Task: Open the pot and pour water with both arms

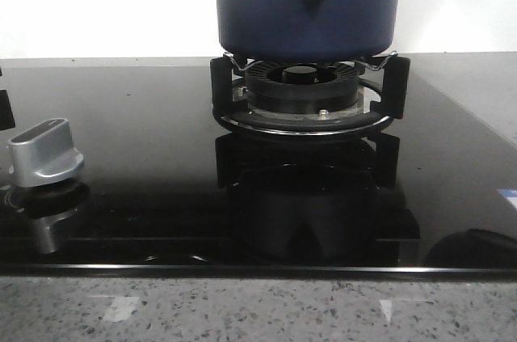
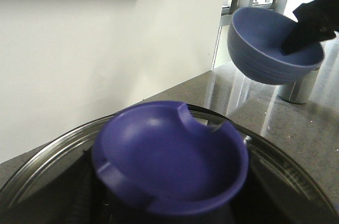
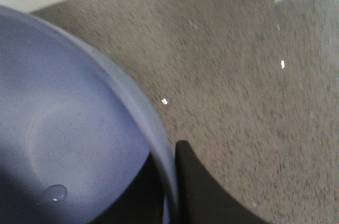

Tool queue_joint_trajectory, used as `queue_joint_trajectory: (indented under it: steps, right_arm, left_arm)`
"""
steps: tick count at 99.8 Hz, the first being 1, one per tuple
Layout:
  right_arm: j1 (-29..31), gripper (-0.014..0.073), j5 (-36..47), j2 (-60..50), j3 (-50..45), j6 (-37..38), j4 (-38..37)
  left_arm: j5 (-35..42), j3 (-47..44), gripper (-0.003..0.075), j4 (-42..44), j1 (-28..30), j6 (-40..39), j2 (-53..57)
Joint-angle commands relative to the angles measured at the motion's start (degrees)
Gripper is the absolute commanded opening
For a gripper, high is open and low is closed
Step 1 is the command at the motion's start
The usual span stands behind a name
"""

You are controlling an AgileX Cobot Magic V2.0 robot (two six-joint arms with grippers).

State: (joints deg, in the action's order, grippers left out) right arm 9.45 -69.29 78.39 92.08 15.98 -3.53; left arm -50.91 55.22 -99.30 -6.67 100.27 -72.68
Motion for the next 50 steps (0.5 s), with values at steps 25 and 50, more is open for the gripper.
queue_joint_trajectory:
  steps: [25, 50]
  right_arm:
    - [4.0, -0.0067, 13.5, -8.9, -25.7, -0.9, 4.8]
    - [4.0, -0.0066, 19.8, -13.6, -37.0, -0.9, 5.6]
  left_arm:
    - [-4.4, 1.8, 0.0253, -8.0, -0.4, 0.1, -0.2]
    - [-5.2, 1.8, 0.0253, -8.0, -0.4, 0.2, -0.6]
